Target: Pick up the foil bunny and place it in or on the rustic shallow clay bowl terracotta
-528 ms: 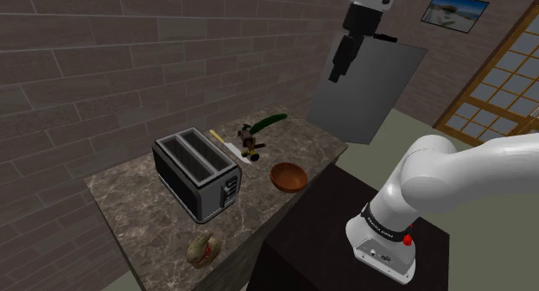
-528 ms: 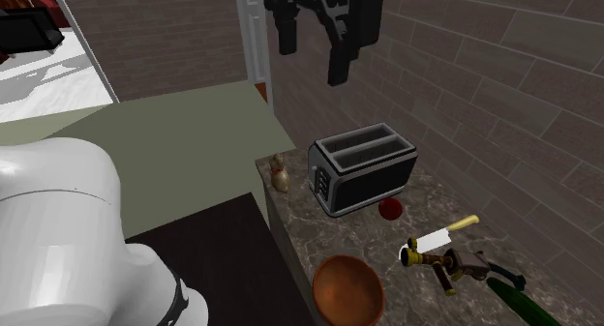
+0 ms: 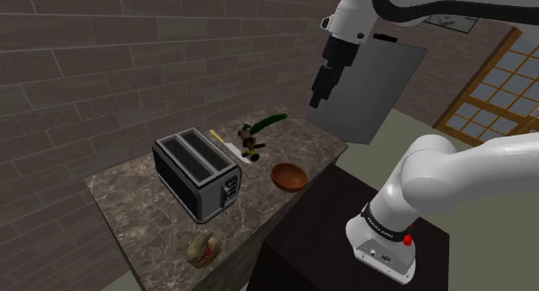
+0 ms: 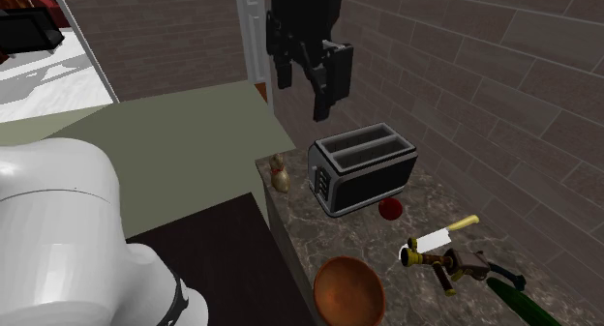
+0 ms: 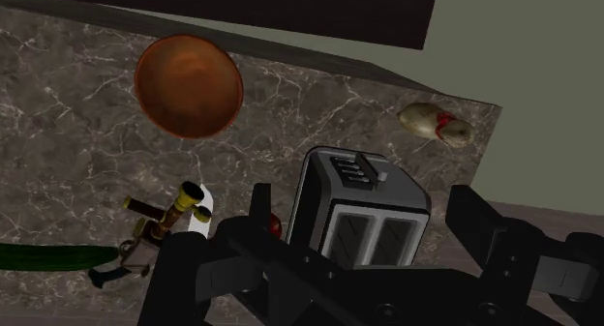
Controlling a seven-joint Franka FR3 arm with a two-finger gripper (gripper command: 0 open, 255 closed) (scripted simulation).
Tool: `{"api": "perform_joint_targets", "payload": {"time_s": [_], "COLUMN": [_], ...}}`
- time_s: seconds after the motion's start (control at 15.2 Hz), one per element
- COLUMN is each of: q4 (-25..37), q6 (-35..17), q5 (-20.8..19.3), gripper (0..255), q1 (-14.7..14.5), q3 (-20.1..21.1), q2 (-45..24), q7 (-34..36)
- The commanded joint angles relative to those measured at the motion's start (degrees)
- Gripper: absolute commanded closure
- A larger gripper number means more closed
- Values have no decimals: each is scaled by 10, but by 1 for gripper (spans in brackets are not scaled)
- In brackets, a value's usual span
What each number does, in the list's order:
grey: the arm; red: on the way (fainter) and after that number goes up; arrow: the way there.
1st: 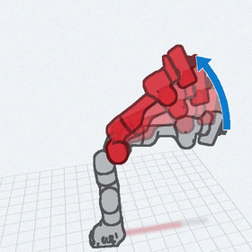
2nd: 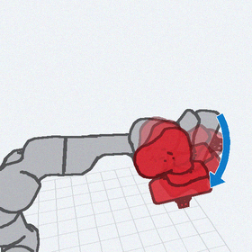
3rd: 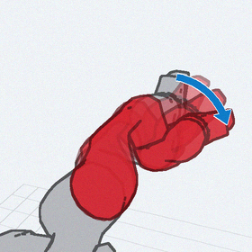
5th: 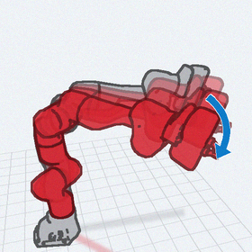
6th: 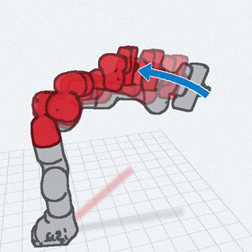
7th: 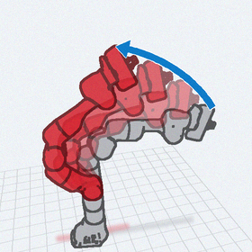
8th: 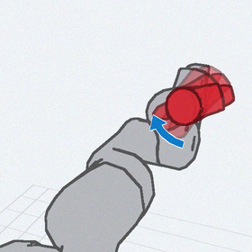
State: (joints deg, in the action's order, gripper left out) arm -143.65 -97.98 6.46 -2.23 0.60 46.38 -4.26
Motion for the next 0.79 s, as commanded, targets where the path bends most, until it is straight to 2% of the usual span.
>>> {"api": "perform_joint_targets", "payload": {"time_s": [0.0,0.4,0.73], "q4": [-30,-102,-138], "q6": [-37,-157,-270], "q5": [17,75,130], "gripper": [0,0,0], "q1": [-6,-33,-63], "q3": [10,44,74], "q2": [-5,-47,-115], "q7": [12,41,57]}}
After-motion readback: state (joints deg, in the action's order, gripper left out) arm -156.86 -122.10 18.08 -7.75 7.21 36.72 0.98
